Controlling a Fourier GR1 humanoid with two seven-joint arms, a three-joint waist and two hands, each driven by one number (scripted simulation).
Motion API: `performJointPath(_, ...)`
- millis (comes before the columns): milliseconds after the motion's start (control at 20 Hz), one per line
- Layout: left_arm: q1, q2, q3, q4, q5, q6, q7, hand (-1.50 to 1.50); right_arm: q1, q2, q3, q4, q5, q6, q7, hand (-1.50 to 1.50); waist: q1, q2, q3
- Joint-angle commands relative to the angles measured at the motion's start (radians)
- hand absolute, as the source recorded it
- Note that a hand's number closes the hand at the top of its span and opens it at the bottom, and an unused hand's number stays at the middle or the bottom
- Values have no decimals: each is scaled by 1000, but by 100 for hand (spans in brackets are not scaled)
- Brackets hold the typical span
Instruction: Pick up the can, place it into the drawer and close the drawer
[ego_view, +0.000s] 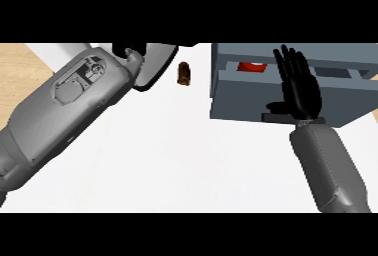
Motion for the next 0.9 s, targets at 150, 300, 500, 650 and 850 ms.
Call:
performJointPath(150,87,69,18,-101,-8,-30,19,-150,-162,11,-70,278,-7,-109,-20,-150,7,29,23)
performJointPath(300,140,99,0,-188,-25,-5,54,-150,-257,-6,-103,358,-3,-121,5,-150,17,24,23)
performJointPath(500,189,61,-2,-196,-48,6,12,-150,-340,14,-111,495,29,-209,7,-150,19,35,23)
performJointPath(650,200,94,7,-237,-57,3,36,-150,-425,-19,-132,542,23,-180,22,-150,20,32,23)
performJointPath(850,294,76,0,-246,-73,-2,-34,-150,-465,-29,-150,599,15,-203,2,-150,25,45,23)
